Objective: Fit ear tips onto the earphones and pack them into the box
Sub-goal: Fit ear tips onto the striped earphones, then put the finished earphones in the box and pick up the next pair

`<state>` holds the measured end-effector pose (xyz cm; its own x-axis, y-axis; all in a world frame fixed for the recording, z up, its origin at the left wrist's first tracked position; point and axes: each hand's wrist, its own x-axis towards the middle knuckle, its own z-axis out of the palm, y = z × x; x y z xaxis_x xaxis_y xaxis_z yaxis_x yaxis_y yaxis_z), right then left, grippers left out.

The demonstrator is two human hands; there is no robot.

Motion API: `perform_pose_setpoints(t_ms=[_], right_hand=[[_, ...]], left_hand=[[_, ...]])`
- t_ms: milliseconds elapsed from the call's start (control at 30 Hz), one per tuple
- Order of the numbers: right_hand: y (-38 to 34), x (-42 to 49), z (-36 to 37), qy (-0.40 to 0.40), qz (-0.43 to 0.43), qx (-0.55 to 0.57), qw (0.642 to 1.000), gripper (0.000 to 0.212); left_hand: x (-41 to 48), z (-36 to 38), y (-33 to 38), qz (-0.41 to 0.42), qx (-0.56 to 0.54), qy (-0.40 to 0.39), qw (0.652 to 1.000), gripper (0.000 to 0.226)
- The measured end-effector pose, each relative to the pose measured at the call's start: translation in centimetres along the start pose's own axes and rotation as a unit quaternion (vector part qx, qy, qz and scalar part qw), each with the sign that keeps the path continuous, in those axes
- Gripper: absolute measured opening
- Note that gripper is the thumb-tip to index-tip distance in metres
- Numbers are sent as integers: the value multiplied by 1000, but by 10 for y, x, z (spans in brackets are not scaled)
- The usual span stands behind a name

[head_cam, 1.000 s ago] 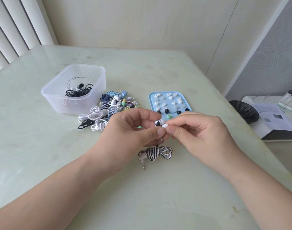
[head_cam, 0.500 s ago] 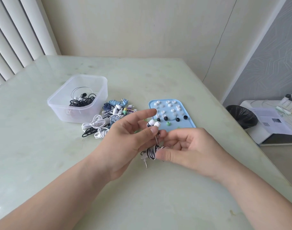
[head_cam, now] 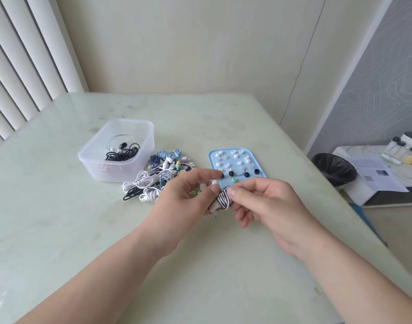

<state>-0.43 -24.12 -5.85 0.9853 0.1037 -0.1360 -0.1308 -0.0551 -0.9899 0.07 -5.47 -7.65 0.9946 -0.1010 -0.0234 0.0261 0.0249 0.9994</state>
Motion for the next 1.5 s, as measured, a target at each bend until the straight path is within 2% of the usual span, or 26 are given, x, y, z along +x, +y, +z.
perform_pose_setpoints(t_ms=[100,167,267,367,533,600,667,800,1000,1100,1167,1233,1267,1333,1367,1500], right_hand=[[-1,0,4,30,6,48,998,17],[-6,-1,8,43,6,70,997,18],[-15,0,19,36,4,91,995,20],[-36,8,39,9,8,106,994,23],[-68,34,78,-8,16,77,997,19],[-74,41,92,-24,21,79,996,18],[-76,45,104,-40,26,77,996,18],[-72,47,111,-47,33,66,996,17],[-66,43,98,-40,42,51,997,16],[-65,43,90,-33,39,43,998,14],[-63,44,84,-24,38,31,998,14],[-60,44,77,-17,39,20,999,14],[-58,43,73,-14,41,14,999,14],[-53,39,66,-8,45,4,999,14],[-51,37,64,-8,47,-3,999,14],[-40,29,55,-14,56,-33,998,15]], left_hand=[[-3,2,5,-33,-47,-39,998,18],[-6,1,9,-32,-59,-38,997,28],[-6,-4,16,-6,-43,10,999,48],[-1,-23,36,17,-19,76,997,45],[25,-82,71,71,87,207,972,46],[42,-111,78,70,167,259,949,47],[59,-136,81,58,273,273,920,50],[89,-152,78,6,443,244,863,46],[105,-153,67,-67,606,161,776,39],[90,-146,78,8,636,160,755,35],[70,-133,86,119,602,136,778,27],[44,-118,87,185,550,46,813,13],[32,-111,83,184,547,-14,817,10],[17,-102,67,150,580,-110,793,15],[14,-101,57,143,604,-128,774,23],[19,-95,35,165,664,-92,724,43]])
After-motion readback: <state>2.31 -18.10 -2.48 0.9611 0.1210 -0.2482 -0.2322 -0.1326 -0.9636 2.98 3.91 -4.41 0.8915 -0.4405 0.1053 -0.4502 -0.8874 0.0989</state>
